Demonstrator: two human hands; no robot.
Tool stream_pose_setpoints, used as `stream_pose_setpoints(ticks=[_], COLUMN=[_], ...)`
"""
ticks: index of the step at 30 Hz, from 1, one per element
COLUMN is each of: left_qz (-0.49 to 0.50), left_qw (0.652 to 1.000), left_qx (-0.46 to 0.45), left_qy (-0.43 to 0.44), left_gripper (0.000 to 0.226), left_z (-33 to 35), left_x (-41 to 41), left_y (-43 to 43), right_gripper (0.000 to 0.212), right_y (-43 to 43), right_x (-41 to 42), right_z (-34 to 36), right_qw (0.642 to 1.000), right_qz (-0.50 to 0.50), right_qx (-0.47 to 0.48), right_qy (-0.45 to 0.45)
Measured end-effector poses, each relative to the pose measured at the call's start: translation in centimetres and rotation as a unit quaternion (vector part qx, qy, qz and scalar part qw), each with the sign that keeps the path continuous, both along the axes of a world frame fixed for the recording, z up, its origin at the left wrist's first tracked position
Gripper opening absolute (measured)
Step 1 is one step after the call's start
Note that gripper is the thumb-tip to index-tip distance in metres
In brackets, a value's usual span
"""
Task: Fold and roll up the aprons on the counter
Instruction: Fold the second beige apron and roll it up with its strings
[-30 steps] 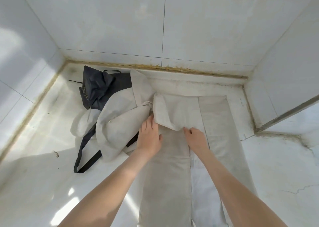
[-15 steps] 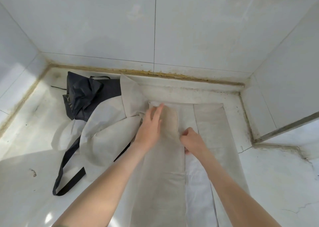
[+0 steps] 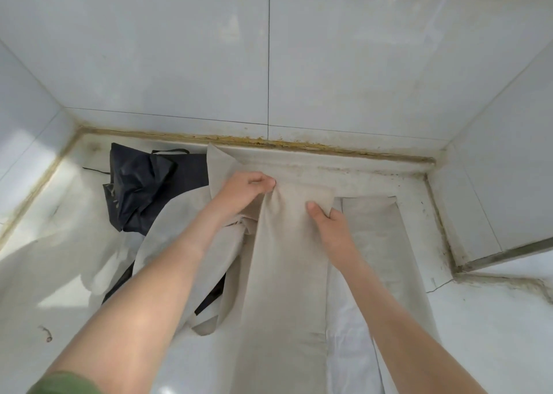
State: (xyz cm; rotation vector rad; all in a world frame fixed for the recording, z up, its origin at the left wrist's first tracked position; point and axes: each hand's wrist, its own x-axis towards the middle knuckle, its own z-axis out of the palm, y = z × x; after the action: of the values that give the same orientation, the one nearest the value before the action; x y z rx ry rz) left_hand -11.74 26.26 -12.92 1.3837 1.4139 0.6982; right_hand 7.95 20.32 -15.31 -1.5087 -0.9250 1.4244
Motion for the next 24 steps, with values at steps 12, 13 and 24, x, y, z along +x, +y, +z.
stream_pose_setpoints(ticks=[12,13,24], left_qz=[0.086,0.080,-0.211], left_qw=[0.874,0.867,0.848], left_qx=[0.215,0.267,0.117], left_qy=[0.428,0.414,0.471], left_gripper=[0.032,0.034,0.092], left_z=[-2.6,-2.7,-8.3], left_x=[1.2,2.0,7.5], left_y=[-0.5,-1.4,-6.2], right_gripper=[0.026,0.031,0.040], right_y=[1.5,1.7,3.8], right_x=[-0.1,-0.2,4.2], right_z=[-3.3,-3.5,-3.1], right_qw=[0.958,0.953,0.883], right_qz=[0.137,0.124,0.014], right_qx=[-0.023,-0.009,0.035], right_qy=[-0.250,-0.278,-0.468])
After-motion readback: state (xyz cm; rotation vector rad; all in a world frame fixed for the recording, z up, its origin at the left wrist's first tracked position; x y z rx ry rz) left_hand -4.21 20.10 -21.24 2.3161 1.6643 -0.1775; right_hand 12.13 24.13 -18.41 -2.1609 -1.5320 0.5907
